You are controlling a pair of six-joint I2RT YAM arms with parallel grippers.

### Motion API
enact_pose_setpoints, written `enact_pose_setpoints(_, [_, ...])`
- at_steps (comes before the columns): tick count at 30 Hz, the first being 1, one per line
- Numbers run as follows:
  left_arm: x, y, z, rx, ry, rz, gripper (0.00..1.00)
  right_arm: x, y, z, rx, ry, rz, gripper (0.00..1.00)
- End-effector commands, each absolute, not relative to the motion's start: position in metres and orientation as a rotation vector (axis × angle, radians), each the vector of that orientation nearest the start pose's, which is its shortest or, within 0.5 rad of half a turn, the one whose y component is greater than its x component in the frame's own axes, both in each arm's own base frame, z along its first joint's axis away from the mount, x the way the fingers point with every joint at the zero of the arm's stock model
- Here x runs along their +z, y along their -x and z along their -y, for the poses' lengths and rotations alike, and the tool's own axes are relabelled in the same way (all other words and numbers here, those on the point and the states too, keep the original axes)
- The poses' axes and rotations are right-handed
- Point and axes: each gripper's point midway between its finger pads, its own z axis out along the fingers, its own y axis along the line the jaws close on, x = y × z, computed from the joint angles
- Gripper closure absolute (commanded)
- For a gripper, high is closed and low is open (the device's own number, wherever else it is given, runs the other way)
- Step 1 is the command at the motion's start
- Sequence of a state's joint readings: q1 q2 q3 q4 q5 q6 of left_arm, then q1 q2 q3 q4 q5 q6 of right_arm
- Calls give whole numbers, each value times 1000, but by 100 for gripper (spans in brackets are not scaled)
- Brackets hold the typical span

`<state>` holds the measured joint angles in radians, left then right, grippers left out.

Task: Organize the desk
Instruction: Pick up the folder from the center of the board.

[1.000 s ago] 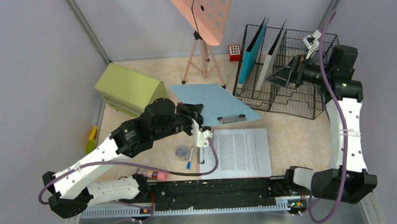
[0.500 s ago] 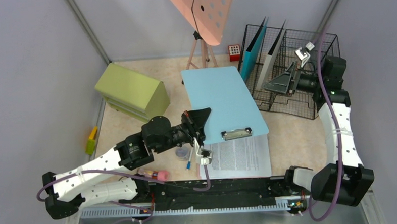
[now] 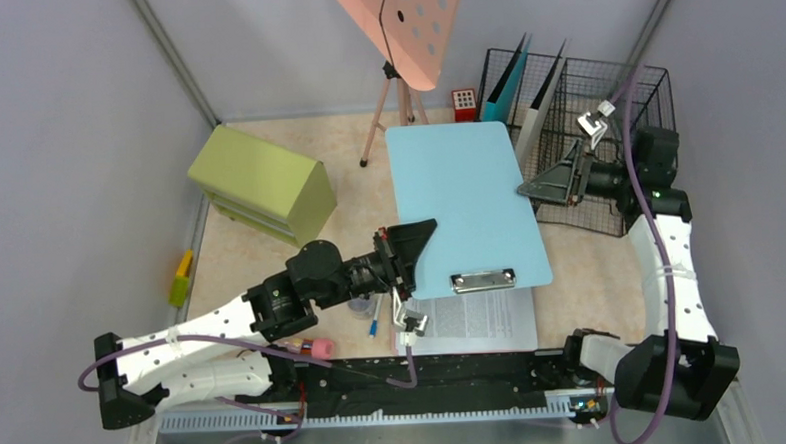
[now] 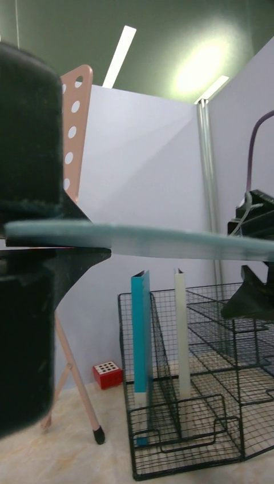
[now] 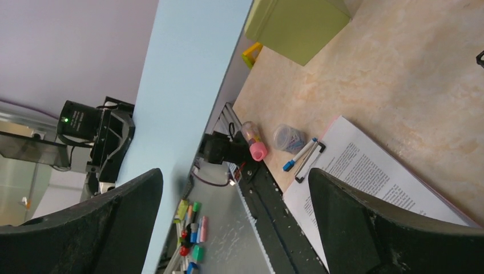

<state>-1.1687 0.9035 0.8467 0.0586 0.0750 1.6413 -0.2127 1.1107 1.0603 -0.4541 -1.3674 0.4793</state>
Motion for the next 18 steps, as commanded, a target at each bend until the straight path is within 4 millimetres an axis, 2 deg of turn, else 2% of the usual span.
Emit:
enact_pose_setpoints(1, [399, -144, 322, 279, -1428, -88, 100, 318, -236, -125, 1476, 267, -1945, 3])
enact_pose_setpoints(5, [389, -128, 325, 209, -1429, -37, 100, 312, -252, -106, 1249, 236, -2020, 4])
enact_pose_setpoints(8, [385, -122, 326, 175, -1413, -20, 100, 316, -257, -94, 1244, 177, -2017, 5])
enact_pose_setpoints(13, [376, -110, 331, 116, -1389, 36, 100, 329, -266, -65, 1142, 85, -1991, 5])
enact_pose_setpoints(18, [363, -100, 346, 42, -1374, 80, 100, 342, -272, -35, 1071, 3, -1985, 5])
